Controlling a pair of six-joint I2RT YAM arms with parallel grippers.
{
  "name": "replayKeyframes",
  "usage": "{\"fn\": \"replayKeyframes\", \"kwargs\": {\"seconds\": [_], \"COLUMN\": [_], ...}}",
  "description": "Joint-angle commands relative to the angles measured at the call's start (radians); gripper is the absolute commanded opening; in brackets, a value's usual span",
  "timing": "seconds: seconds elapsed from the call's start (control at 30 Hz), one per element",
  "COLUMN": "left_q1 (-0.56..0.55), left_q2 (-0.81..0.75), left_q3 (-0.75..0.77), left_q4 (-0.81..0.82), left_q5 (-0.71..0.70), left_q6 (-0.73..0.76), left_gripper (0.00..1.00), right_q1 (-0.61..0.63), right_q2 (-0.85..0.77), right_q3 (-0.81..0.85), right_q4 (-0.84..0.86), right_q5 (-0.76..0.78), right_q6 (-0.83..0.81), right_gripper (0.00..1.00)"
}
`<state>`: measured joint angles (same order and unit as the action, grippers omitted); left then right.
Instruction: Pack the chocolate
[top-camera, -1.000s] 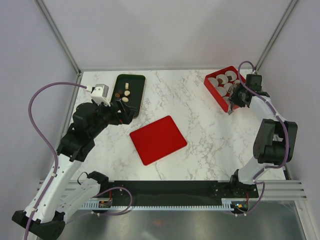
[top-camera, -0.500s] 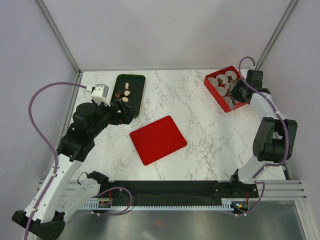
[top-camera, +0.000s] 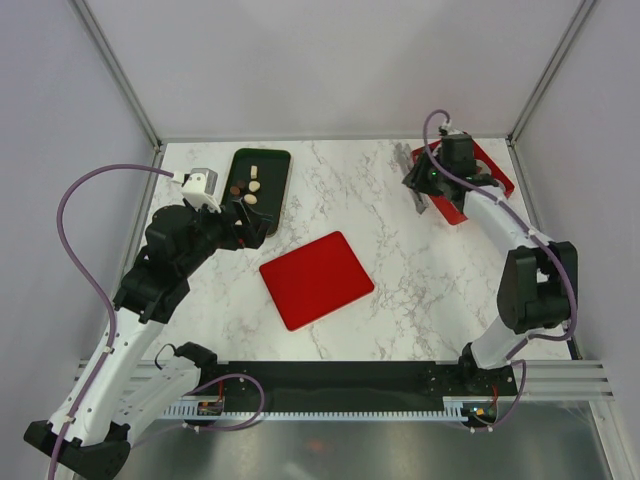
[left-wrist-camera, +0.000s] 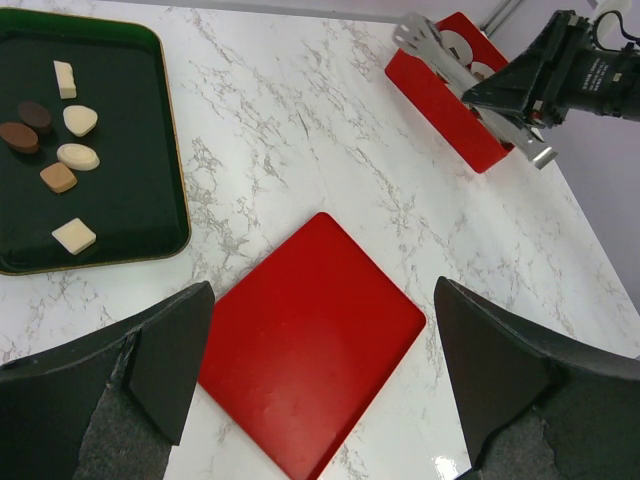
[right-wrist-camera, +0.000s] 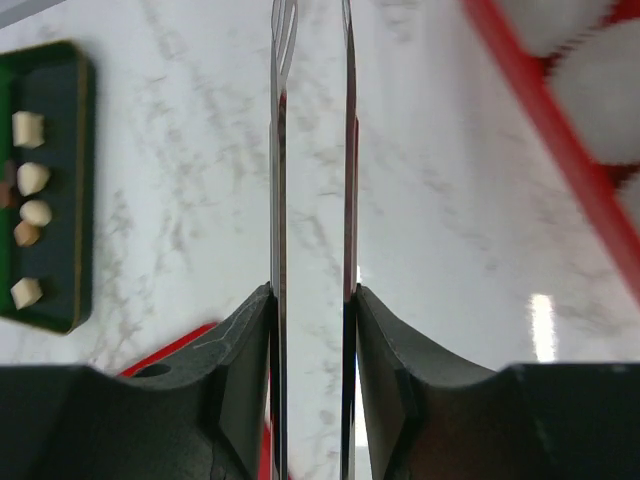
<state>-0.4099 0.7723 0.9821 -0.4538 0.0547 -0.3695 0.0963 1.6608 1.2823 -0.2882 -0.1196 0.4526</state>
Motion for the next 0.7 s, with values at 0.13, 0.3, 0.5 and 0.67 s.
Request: {"fn": "replayKeyframes", "kwargs": {"seconds": [0.13, 0.3, 0.5, 0.67], "left_q1": [0.005, 0.005, 0.005, 0.005], "left_q2": [-0.007, -0.005, -0.005, -0.007], "left_q3": [0.000, 0.001, 0.001, 0.003], "left_q4": [0.049, 0.047, 0.049, 0.047], "left_q5": [-0.006, -0.007, 0.000, 0.002], "left_q6": [-0.016, -0.014, -0.016, -0.014], "left_gripper": [1.00, 1.00, 1.00, 1.00], "right_q1": [0.325, 0.503, 0.649, 0.724], "right_q2": [0.028, 0.175, 0.293, 0.353], "right_q3": [0.003, 0.101, 0.199, 0.249], "right_q4": [0.245, 0.261, 0.261, 0.248], "right_q5": [-0.017, -0.018, -0.032, -0.031], "right_q6": [0.046, 0.028, 0.024, 0.026], "right_gripper": [0.44, 0.44, 0.47, 0.48]}}
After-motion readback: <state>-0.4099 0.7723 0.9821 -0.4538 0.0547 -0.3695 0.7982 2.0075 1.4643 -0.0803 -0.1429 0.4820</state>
